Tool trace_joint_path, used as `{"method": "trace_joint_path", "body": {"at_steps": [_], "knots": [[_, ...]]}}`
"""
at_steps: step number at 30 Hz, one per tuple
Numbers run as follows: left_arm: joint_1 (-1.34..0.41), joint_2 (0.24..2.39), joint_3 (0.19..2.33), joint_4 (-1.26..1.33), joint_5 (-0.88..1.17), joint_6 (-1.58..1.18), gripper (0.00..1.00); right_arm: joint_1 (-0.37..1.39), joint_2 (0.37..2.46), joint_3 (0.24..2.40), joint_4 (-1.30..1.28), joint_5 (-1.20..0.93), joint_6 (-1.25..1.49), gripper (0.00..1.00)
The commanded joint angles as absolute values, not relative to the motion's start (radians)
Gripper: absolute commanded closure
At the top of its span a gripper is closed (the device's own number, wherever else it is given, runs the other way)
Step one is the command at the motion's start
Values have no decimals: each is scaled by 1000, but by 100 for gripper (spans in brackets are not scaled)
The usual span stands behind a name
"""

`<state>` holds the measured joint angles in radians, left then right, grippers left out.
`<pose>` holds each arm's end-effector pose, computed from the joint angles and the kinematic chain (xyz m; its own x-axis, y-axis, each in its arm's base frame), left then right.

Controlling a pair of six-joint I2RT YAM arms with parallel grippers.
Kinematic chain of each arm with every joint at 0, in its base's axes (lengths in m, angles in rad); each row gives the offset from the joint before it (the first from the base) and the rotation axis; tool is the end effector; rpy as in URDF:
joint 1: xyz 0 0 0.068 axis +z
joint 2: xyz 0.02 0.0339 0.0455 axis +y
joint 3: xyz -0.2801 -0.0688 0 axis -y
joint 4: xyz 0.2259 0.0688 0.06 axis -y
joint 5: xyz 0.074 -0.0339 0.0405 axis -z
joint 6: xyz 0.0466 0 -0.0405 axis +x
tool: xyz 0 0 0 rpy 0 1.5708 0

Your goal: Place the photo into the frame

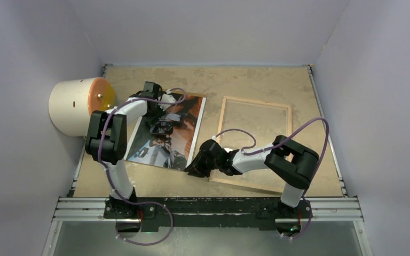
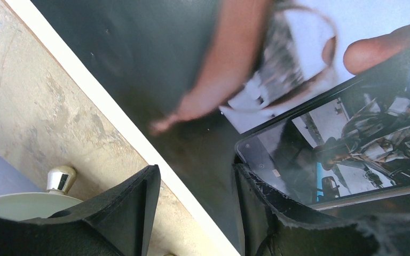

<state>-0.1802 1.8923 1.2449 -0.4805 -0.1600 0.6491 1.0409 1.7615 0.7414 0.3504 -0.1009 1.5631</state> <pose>0.3716 -0.0601 0.1824 -0.6418 0.7235 -0.2544 0.6247 0.6856 0.3737 0.1662 0.2930 0.1527 -0.9008 0.4306 0.0565 0.3068 0.5390 0.7845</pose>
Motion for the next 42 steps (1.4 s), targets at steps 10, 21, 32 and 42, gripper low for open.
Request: {"method": "trace_joint_path", "body": {"at_steps": [10, 21, 32, 42], "knots": [[-179, 1899, 1197, -525, -158, 662, 46, 1034, 1731, 752, 363, -51, 1552, 75], [-179, 1894, 1190, -530, -152, 668, 46, 1017, 1707, 732, 426, -58, 1568, 76], [-179, 1894, 1196, -529, -161, 671, 47, 1008, 1718, 723, 414, -71, 1579, 78], [-179, 1891, 1195, -531, -167, 675, 47, 1008, 1737, 726, 416, -81, 1585, 82]]}}
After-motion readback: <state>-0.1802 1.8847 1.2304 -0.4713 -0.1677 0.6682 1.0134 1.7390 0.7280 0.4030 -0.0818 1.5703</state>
